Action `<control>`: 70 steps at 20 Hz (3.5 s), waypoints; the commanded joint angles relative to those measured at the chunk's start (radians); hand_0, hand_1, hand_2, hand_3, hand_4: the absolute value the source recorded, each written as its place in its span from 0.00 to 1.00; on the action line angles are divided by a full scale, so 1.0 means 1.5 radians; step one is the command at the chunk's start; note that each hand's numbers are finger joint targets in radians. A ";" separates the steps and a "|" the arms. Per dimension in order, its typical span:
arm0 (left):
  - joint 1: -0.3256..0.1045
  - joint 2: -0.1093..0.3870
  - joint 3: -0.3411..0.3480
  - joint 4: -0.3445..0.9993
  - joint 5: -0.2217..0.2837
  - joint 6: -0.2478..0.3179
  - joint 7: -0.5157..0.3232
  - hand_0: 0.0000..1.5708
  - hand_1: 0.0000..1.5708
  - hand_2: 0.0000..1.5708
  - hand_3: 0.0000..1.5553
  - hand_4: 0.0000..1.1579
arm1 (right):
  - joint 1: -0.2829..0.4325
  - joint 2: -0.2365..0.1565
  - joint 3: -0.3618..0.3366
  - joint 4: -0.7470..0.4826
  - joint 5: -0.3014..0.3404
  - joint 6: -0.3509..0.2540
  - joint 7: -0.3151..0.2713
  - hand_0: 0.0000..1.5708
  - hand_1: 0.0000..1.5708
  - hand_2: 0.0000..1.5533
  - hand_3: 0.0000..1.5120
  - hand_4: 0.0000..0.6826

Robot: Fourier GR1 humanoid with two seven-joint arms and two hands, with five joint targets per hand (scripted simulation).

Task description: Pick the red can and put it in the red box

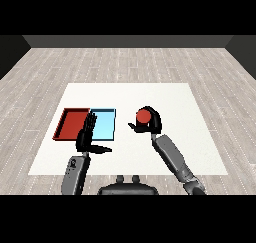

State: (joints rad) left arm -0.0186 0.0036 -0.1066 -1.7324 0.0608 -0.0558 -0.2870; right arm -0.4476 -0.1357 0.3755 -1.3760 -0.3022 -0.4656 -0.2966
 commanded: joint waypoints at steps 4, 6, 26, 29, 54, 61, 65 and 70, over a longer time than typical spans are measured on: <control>-0.047 -0.002 -0.108 0.021 -0.041 0.083 0.059 0.00 0.00 0.00 0.00 0.00 | -0.037 0.071 -0.017 0.031 0.050 -0.007 -0.006 0.92 0.92 0.91 0.91 0.91; -0.070 -0.002 -0.111 0.026 -0.045 0.097 0.085 0.00 0.00 0.00 0.00 0.00 | 0.034 0.048 -0.011 -0.065 0.059 0.007 0.019 0.91 0.91 0.91 0.92 0.92; -0.161 -0.002 -0.226 0.207 0.038 0.223 0.063 0.00 0.00 0.00 0.00 0.00 | 0.055 0.090 0.001 -0.116 0.118 0.037 0.013 0.93 0.93 0.92 0.92 0.96; -0.151 -0.002 -0.184 0.192 0.030 0.175 0.074 0.00 0.00 0.00 0.00 0.00 | 0.069 0.090 0.013 -0.143 0.137 0.040 0.015 0.93 0.93 0.92 0.92 0.97; -0.203 -0.002 -0.261 0.317 0.146 0.195 -0.035 0.00 0.00 0.00 0.00 0.00 | 0.037 0.090 0.109 -0.134 0.049 -0.035 -0.010 0.97 0.97 0.94 0.93 0.95; -0.254 -0.002 -0.263 0.339 0.203 0.375 -0.010 1.00 1.00 1.00 0.98 0.98 | 0.006 0.090 0.104 -0.079 0.029 -0.014 -0.037 0.97 0.97 0.94 0.92 0.96; -0.212 -0.002 -0.302 0.327 0.190 0.384 -0.032 1.00 1.00 1.00 0.95 0.96 | -0.033 0.090 0.125 -0.030 0.003 -0.068 -0.054 0.96 0.96 0.93 0.92 0.96; -0.246 -0.002 -0.341 0.305 0.209 0.462 -0.009 1.00 1.00 0.99 0.95 0.97 | -0.027 0.090 0.107 -0.058 0.016 -0.042 -0.032 0.95 0.95 0.93 0.92 0.94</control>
State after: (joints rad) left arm -0.3620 0.0094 -0.5439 -1.2414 0.3442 0.5432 -0.2950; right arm -0.4554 -0.0150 0.5351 -1.4936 -0.2731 -0.5205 -0.3495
